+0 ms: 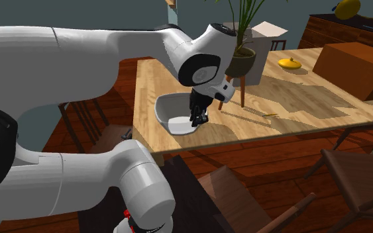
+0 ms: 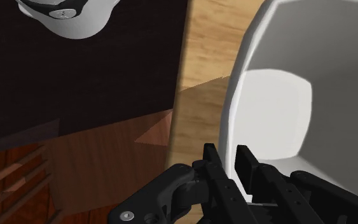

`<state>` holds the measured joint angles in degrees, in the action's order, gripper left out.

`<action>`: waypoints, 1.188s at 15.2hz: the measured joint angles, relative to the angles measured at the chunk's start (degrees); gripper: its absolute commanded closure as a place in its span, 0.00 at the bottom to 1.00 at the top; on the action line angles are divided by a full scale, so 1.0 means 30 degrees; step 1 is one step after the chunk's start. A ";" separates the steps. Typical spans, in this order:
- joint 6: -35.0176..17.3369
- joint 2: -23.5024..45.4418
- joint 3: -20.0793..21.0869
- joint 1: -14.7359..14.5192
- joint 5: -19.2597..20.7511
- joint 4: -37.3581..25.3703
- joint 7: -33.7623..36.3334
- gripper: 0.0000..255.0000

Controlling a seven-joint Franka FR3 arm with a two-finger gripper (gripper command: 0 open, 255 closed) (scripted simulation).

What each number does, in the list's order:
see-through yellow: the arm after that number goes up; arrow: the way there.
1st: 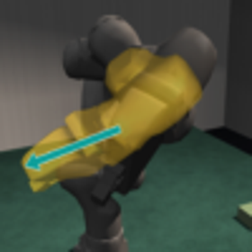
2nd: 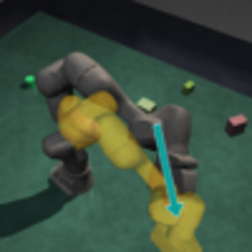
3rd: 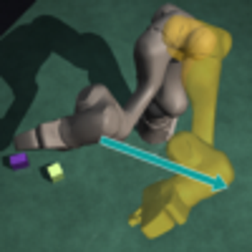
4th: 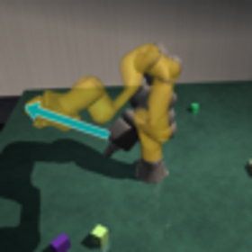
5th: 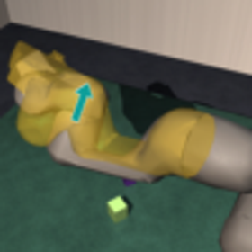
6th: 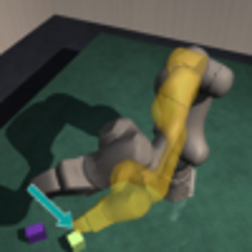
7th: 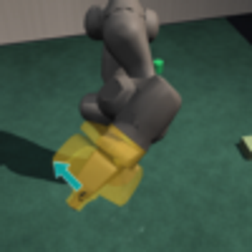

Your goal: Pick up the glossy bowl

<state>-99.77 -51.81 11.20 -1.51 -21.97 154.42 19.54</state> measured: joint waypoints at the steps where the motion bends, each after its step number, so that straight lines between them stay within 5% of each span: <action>1: -0.0003 0.0002 -0.0001 0.0001 0.0000 -0.0001 -0.0001 1.00; 18: 0.2880 0.0246 -0.0559 0.0181 0.0605 -0.3152 0.0650 1.00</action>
<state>-91.13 -51.07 9.52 -0.96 -20.15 144.97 21.49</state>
